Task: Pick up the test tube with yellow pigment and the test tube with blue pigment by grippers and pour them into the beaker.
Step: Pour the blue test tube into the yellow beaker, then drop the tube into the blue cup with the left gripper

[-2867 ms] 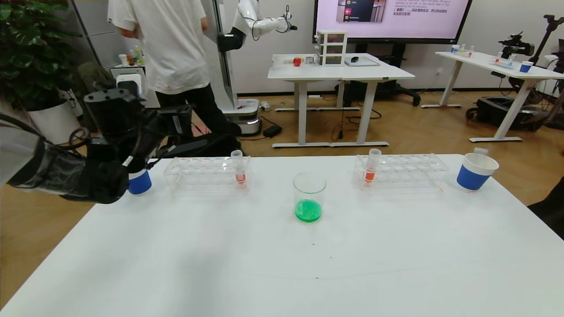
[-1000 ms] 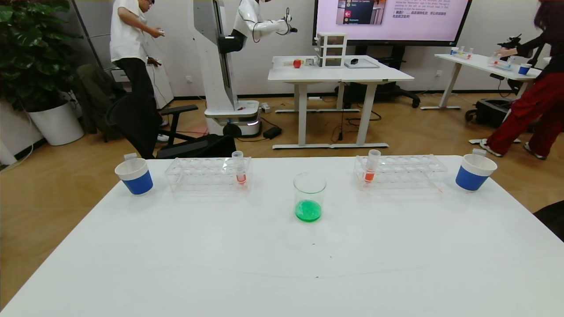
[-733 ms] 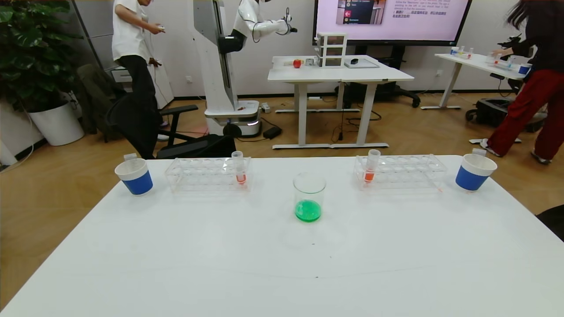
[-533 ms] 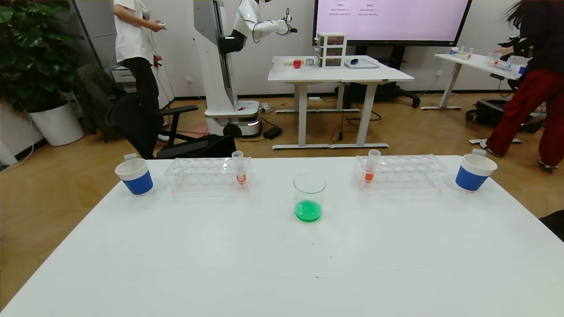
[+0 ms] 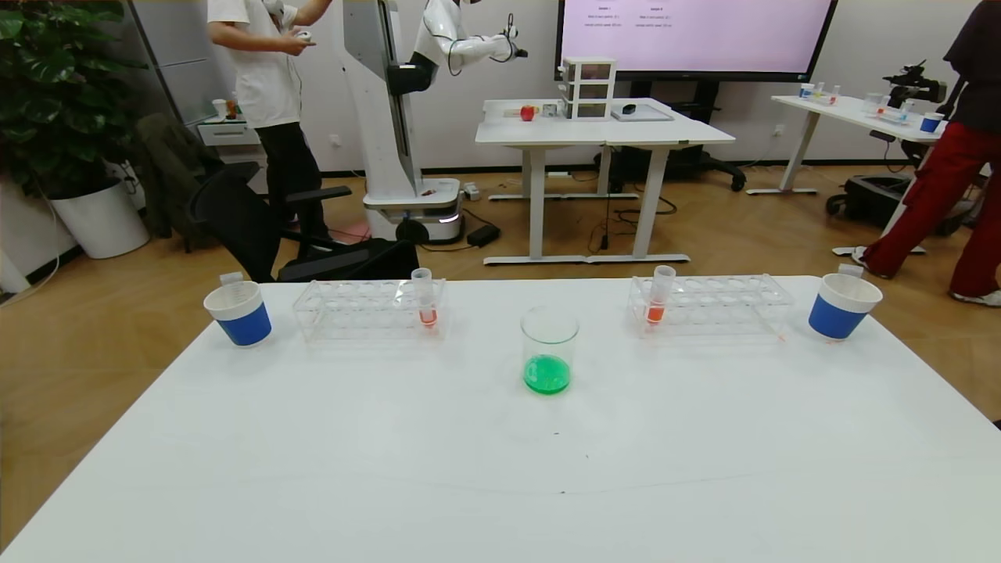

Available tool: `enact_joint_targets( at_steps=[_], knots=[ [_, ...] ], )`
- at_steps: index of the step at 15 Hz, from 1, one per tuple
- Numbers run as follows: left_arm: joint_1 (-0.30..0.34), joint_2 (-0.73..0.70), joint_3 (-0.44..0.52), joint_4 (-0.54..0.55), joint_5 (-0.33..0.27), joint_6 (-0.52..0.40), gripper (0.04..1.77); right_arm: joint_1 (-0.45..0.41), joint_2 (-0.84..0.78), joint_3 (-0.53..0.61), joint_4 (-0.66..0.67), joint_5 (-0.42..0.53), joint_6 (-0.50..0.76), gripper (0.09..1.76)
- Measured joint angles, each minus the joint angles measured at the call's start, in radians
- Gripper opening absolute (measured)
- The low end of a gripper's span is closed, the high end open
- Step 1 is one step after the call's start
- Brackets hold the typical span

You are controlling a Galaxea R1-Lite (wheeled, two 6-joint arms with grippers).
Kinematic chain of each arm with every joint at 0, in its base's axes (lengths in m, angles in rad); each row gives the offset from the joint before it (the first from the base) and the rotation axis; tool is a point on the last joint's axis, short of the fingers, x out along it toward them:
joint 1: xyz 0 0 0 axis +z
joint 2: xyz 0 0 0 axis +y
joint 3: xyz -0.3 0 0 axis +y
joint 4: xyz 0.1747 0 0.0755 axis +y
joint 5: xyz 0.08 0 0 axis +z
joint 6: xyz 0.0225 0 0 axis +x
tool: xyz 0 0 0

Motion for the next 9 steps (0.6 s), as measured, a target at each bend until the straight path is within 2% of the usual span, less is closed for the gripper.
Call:
enact_joint_targets(
  at_steps=[3,9],
  knots=[
    [0.0,-0.001,0.043,-0.01,-0.001,0.01,1.75,0.0,0.0,0.0,0.0,0.0,0.0,1.74],
    [0.0,-0.001,0.05,-0.008,-0.001,-0.028,1.75,0.0,0.0,0.0,0.0,0.0,0.0,1.74]
  ],
)
